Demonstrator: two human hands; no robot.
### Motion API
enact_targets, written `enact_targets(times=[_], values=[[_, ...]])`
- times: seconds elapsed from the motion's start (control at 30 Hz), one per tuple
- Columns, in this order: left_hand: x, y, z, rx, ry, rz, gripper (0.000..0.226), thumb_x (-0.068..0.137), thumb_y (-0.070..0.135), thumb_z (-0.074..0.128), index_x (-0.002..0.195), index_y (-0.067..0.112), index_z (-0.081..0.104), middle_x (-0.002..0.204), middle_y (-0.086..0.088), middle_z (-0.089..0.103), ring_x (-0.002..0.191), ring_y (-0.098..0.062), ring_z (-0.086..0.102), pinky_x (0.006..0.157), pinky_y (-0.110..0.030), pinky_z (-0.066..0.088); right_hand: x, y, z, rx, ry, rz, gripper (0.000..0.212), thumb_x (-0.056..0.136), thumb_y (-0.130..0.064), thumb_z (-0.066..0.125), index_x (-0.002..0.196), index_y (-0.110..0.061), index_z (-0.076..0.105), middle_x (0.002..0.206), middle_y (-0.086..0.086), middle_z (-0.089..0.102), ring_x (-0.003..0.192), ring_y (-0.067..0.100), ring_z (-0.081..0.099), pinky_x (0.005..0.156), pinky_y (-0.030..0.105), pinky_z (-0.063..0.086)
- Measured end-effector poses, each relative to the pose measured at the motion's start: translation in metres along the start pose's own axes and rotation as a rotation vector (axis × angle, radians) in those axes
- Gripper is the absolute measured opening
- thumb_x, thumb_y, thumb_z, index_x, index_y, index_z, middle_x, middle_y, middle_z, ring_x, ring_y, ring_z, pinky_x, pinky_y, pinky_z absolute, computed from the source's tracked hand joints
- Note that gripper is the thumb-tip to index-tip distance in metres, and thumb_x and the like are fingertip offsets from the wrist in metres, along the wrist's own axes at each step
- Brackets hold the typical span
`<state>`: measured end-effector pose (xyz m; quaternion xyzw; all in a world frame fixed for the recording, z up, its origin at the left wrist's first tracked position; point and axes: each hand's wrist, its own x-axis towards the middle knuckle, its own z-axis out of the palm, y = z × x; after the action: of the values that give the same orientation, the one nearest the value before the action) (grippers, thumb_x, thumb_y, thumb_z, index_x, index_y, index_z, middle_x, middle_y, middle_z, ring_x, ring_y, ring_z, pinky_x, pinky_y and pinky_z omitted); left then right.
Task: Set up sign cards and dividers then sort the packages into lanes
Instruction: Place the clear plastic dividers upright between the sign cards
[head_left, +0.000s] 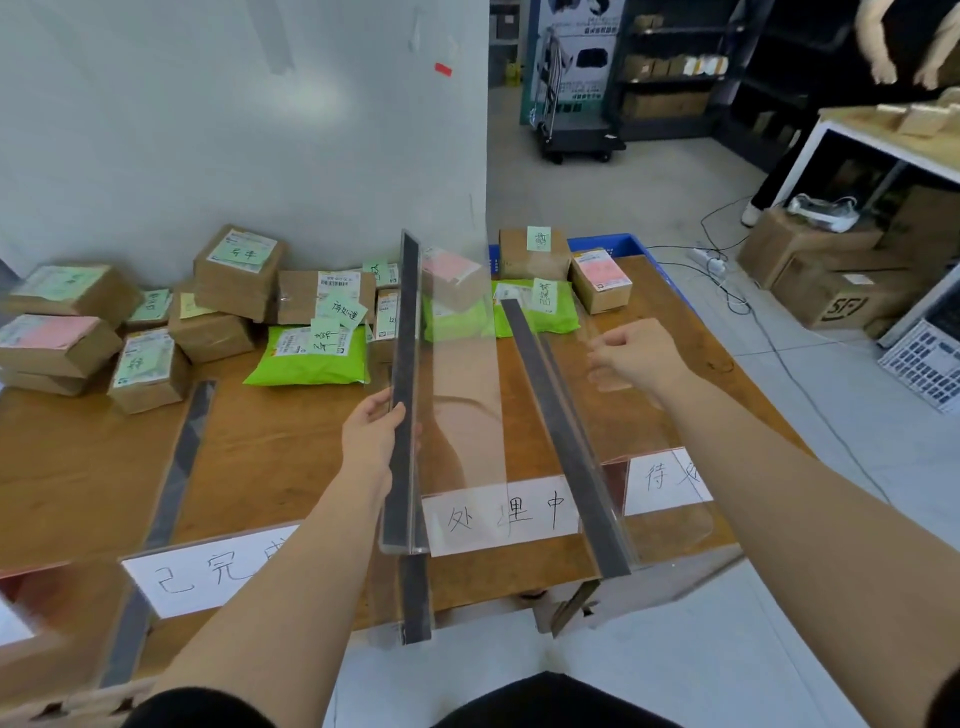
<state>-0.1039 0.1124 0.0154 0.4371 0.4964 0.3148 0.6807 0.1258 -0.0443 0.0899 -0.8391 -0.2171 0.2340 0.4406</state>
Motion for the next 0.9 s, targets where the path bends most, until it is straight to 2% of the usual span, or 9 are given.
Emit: enact_targets(times=[0.07, 0.13, 0.23, 0.3, 0.37, 0.47, 0.53, 0.67, 0.9], values=[[0.0, 0.0, -0.001, 0.018, 0.0, 0.002, 0.029, 0.089, 0.002, 0.057, 0.117, 0.011, 0.059, 0.097, -0.013, 0.067, 0.066, -0.021, 0.067, 0.06, -0.032, 0.056, 0.0, -0.001, 0.003, 0.008, -0.009, -0.024, 0.006, 0.081, -0.003, 0.067, 0.081, -0.008, 0.069, 0.089, 0.015, 0.069, 0.075, 0.026, 0.068, 0.075, 0.037, 0.06], [0.001, 0.0, -0.003, 0.028, 0.008, 0.0, 0.031, 0.088, 0.003, 0.059, 0.118, 0.013, 0.059, 0.105, -0.015, 0.067, 0.081, -0.028, 0.064, 0.073, -0.039, 0.054, 0.0, -0.003, 0.007, 0.038, -0.054, -0.017, 0.011, 0.082, 0.001, 0.064, 0.076, -0.008, 0.066, 0.088, 0.02, 0.069, 0.067, 0.023, 0.068, 0.071, 0.036, 0.06], [0.003, 0.0, -0.005, 0.02, 0.017, 0.001, 0.028, 0.088, 0.002, 0.058, 0.113, 0.014, 0.061, 0.095, -0.009, 0.068, 0.073, -0.023, 0.064, 0.073, -0.038, 0.054, -0.001, -0.004, 0.014, 0.003, -0.088, -0.012, 0.01, 0.082, 0.007, 0.059, 0.089, 0.007, 0.067, 0.082, 0.02, 0.065, 0.041, 0.007, 0.062, 0.048, 0.021, 0.056], [0.003, -0.001, -0.005, 0.027, 0.025, -0.003, 0.026, 0.089, 0.003, 0.058, 0.11, 0.018, 0.062, 0.091, -0.005, 0.068, 0.073, -0.022, 0.064, 0.074, -0.039, 0.055, 0.0, 0.001, 0.016, -0.028, -0.068, -0.007, 0.014, 0.081, 0.008, 0.059, 0.092, 0.012, 0.067, 0.078, 0.018, 0.064, 0.037, 0.006, 0.06, 0.046, 0.021, 0.056], [0.004, -0.003, -0.005, 0.026, 0.019, 0.0, 0.026, 0.089, 0.003, 0.058, 0.109, 0.018, 0.062, 0.09, -0.006, 0.068, 0.073, -0.022, 0.064, 0.073, -0.038, 0.055, 0.002, 0.006, 0.014, -0.053, -0.042, -0.003, 0.014, 0.08, 0.008, 0.059, 0.091, 0.012, 0.067, 0.078, 0.018, 0.064, 0.04, 0.009, 0.062, 0.051, 0.027, 0.059], [0.003, -0.004, -0.001, 0.024, 0.011, 0.007, 0.023, 0.089, 0.003, 0.058, 0.107, 0.018, 0.061, 0.085, -0.007, 0.067, 0.066, -0.022, 0.063, 0.06, -0.032, 0.054, 0.007, 0.009, 0.009, -0.125, -0.001, -0.018, 0.013, 0.08, 0.006, 0.057, 0.084, 0.008, 0.069, 0.083, 0.02, 0.067, 0.062, 0.028, 0.068, 0.068, 0.041, 0.06], [0.002, -0.005, 0.005, 0.013, 0.0, 0.002, 0.023, 0.089, 0.003, 0.058, 0.107, 0.017, 0.061, 0.081, -0.007, 0.067, 0.062, -0.022, 0.062, 0.058, -0.033, 0.054, 0.009, 0.01, 0.008, -0.188, 0.027, -0.043, 0.013, 0.08, 0.003, 0.056, 0.079, 0.005, 0.069, 0.079, 0.02, 0.069, 0.071, 0.033, 0.069, 0.074, 0.045, 0.059], [0.0, -0.008, 0.015, 0.011, -0.023, -0.004, 0.022, 0.089, 0.003, 0.058, 0.106, 0.017, 0.061, 0.077, -0.008, 0.066, 0.06, -0.023, 0.061, 0.058, -0.034, 0.053, 0.009, 0.012, 0.01, -0.301, 0.048, -0.078, 0.018, 0.079, -0.001, 0.054, 0.08, 0.006, 0.07, 0.079, 0.023, 0.071, 0.072, 0.034, 0.07, 0.073, 0.046, 0.059], [-0.001, -0.013, 0.025, 0.042, -0.044, -0.008, 0.026, 0.089, 0.004, 0.058, 0.113, 0.013, 0.06, 0.077, -0.009, 0.066, 0.061, -0.023, 0.061, 0.06, -0.035, 0.052, 0.01, 0.014, 0.004, -0.49, 0.054, -0.12, 0.017, 0.083, -0.005, 0.054, 0.075, 0.0, 0.068, 0.081, 0.016, 0.068, 0.075, 0.029, 0.067, 0.075, 0.038, 0.058]])
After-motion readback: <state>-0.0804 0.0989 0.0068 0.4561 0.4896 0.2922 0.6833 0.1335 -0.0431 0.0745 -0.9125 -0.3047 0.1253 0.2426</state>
